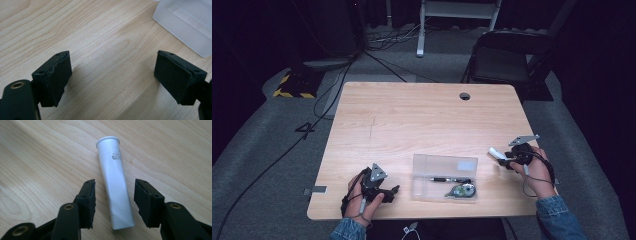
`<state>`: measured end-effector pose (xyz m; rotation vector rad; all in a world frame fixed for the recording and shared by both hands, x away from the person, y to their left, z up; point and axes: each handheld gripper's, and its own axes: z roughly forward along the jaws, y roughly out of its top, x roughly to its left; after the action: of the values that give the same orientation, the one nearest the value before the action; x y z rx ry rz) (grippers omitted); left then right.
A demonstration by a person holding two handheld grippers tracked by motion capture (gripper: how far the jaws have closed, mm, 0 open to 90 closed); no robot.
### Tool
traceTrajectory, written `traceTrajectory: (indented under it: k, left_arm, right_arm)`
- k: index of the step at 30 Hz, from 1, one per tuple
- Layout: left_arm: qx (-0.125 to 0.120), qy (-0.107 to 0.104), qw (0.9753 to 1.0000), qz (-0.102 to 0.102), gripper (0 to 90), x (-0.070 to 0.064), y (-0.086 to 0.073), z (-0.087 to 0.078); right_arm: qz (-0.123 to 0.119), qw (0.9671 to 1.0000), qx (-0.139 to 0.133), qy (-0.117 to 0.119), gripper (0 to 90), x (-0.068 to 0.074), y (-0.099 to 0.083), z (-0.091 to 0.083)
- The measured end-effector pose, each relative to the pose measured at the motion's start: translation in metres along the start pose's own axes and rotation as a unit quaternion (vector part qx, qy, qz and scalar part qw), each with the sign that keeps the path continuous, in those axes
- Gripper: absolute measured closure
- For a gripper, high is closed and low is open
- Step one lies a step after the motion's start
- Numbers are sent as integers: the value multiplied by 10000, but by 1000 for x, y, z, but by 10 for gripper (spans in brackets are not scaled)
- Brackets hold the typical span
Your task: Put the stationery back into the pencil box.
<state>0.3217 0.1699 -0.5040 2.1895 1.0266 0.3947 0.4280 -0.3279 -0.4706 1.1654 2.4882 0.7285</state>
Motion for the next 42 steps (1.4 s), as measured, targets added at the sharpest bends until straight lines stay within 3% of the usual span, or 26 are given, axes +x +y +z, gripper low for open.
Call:
traceTrajectory:
  k: [9, 17, 30, 42]
  left_arm:
    - [0, 0, 10000, 0, 150, 0, 0, 0]
    - [1, 0, 10000, 0, 150, 0, 0, 0]
    - [-1, 1, 10000, 2, 150, 0, 0, 0]
    - [0, 0, 10000, 0, 150, 0, 0, 0]
  right_arm:
    - [-25, 9999, 114, 105, 591, -2, -3, 4]
    - [-129, 9997, 99, 197, 705, -1, -3, 5]
    - [-101, 9996, 72, 259, 711, -1, -2, 3]
    - [-96, 9991, -209, 352, 711, 7, 8, -15]
